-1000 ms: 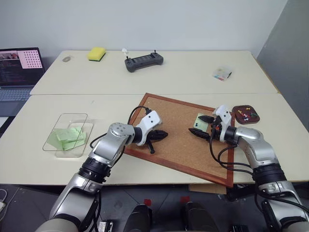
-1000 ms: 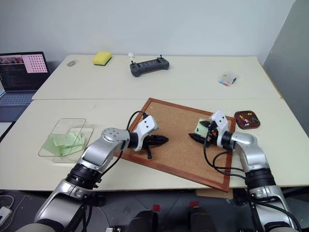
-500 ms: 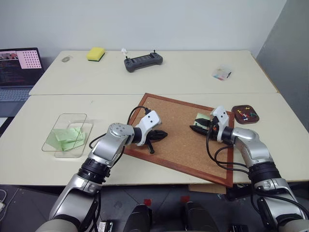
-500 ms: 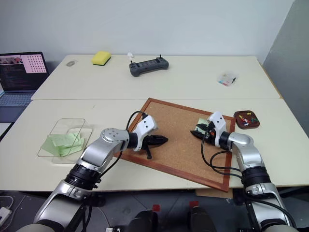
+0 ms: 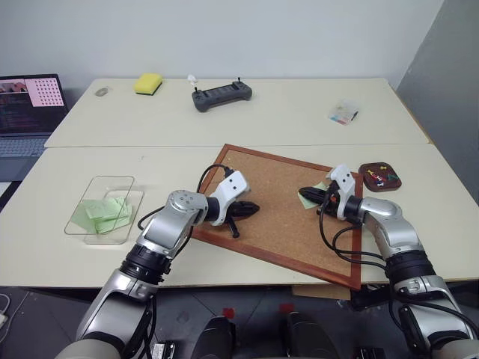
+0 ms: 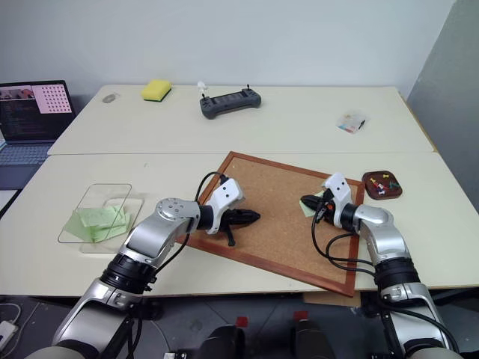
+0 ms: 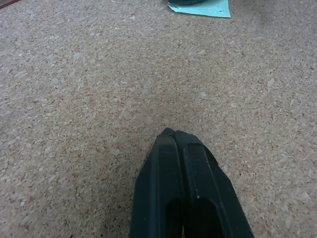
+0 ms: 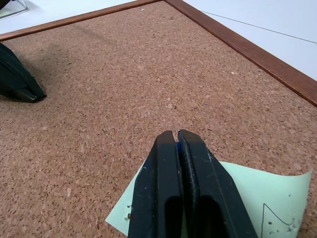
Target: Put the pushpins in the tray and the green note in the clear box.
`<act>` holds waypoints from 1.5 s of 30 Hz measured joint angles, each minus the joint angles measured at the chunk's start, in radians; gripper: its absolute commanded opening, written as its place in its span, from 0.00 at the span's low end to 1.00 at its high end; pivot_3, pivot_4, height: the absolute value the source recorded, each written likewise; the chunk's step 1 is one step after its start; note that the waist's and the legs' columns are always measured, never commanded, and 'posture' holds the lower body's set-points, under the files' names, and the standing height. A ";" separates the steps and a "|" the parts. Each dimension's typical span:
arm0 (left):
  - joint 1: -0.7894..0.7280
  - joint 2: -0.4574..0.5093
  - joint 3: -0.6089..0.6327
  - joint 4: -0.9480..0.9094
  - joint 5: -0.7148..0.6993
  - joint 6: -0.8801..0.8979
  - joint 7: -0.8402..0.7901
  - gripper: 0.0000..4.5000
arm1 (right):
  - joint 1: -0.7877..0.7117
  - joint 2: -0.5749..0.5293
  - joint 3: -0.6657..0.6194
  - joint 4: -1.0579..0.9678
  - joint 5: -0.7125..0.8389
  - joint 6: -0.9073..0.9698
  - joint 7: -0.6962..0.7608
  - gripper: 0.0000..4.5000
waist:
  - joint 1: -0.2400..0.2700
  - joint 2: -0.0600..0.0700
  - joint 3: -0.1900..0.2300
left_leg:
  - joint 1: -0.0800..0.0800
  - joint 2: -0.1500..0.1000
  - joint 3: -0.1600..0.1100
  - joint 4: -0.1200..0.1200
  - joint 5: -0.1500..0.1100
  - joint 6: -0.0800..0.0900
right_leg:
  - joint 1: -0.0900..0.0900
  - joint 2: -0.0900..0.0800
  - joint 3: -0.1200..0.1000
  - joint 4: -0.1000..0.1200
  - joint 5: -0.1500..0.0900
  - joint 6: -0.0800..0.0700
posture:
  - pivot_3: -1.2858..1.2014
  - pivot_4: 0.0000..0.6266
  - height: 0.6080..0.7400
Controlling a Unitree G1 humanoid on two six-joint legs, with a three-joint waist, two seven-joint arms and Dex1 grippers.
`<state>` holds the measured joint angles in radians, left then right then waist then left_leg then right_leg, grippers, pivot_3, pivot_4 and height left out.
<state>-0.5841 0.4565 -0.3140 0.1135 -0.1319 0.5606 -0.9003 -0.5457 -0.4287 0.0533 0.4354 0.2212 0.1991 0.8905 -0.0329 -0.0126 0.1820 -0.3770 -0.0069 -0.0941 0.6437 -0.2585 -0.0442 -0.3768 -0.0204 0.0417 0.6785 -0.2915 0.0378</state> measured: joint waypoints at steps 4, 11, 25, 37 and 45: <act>0.005 0.002 0.004 -0.010 0.000 0.000 -0.003 0.00 | 0.007 -0.012 -0.025 -0.082 0.050 0.078 0.016 0.01 | 0.000 0.000 0.000 | -0.004 0.000 -0.002 0.000 0.000 0.000 | -0.005 0.000 0.000 0.001 0.000 0.000 | 0.52 0.24 1.00; 0.006 -0.001 0.004 -0.008 0.000 -0.002 -0.001 0.00 | -0.017 -0.025 -0.064 -0.308 0.157 0.204 0.024 0.01 | 0.001 0.000 0.000 | -0.004 0.000 -0.004 0.000 0.000 0.000 | -0.003 0.000 0.000 0.000 0.000 0.000 | 0.52 0.24 1.00; 0.049 -0.108 0.325 -0.160 -0.371 0.254 0.041 0.45 | -0.017 0.005 -0.078 -0.407 0.195 0.287 -0.091 0.00 | -0.001 -0.003 0.003 | -0.016 0.000 -0.008 0.001 0.000 -0.001 | -0.014 -0.001 -0.002 0.001 0.000 0.000 | 0.52 0.24 1.00; 0.069 -0.294 0.458 -0.230 -0.642 0.530 0.266 0.69 | 0.011 0.040 -0.028 -0.534 0.184 0.255 -0.127 0.00 | 0.002 -0.003 0.003 | -0.016 -0.001 -0.008 0.002 0.002 -0.003 | -0.013 -0.002 -0.002 0.000 0.000 0.000 | 0.52 0.24 1.00; 0.048 -0.353 0.455 -0.222 -0.662 0.517 0.326 0.69 | 0.035 0.059 0.001 -0.590 0.171 0.243 -0.158 0.00 | 0.001 -0.003 0.003 | -0.016 -0.001 -0.006 0.001 0.003 -0.006 | -0.013 -0.001 -0.002 0.001 0.000 0.000 | 0.52 0.24 1.00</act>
<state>-0.5363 0.1033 0.1413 -0.1083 -0.7944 1.0773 -0.5741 -0.5102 -0.3693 0.0546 -0.1544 0.3927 0.4422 0.7324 -0.0323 -0.0155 0.1850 -0.3925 -0.0074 -0.1006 0.6452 -0.2553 -0.0503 -0.3902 -0.0215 0.0399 0.6793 -0.2913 0.0375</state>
